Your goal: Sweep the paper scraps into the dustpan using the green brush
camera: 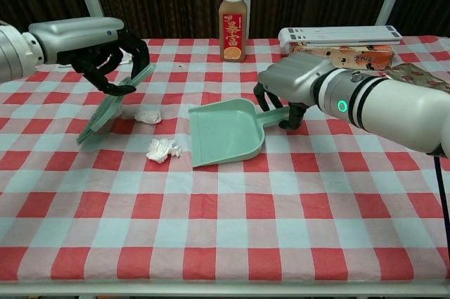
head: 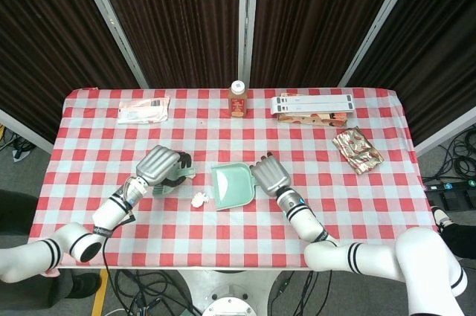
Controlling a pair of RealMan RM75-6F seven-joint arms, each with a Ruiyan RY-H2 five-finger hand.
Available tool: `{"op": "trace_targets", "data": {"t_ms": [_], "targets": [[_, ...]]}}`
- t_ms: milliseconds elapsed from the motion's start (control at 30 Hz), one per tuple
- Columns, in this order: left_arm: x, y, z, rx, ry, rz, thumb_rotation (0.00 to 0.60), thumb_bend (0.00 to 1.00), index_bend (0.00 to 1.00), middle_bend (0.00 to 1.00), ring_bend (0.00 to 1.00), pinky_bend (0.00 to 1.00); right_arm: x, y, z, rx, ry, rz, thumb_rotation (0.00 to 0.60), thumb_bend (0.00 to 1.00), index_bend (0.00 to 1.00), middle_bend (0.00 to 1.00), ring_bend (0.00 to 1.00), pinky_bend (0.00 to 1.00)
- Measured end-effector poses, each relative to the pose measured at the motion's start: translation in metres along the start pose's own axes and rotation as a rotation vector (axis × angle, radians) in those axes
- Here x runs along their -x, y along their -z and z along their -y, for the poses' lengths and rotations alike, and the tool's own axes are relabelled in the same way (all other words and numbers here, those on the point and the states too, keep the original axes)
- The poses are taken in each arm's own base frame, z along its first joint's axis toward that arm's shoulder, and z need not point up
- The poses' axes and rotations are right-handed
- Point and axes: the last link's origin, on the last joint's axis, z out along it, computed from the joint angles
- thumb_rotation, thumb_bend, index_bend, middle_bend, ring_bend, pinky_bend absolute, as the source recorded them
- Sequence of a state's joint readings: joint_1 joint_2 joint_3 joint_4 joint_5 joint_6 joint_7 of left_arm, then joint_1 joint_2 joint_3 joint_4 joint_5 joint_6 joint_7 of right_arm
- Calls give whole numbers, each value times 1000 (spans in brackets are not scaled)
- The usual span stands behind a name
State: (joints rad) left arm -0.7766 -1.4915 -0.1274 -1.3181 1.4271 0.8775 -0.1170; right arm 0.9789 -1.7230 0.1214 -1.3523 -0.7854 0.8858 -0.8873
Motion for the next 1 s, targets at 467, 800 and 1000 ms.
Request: {"op": "trace_targets", "data": {"t_ms": [467,800,1000], "targets": [[0,-18,-41,98,91,9,600,453,529,548,738,867,-3,-8,4,10,-26,-9,600,406,682,653,352,299],[1,-28,-66,148,217,35,600,454,529,548,738,867,-2,-10,10,-5,-42,-19,600,421,682,653,357,298],[1,-30,-74,171,275,46,600,454,529,548,738,867,-2,-10,11,-13,-60,-26,600,421,682,653,357,295]]}}
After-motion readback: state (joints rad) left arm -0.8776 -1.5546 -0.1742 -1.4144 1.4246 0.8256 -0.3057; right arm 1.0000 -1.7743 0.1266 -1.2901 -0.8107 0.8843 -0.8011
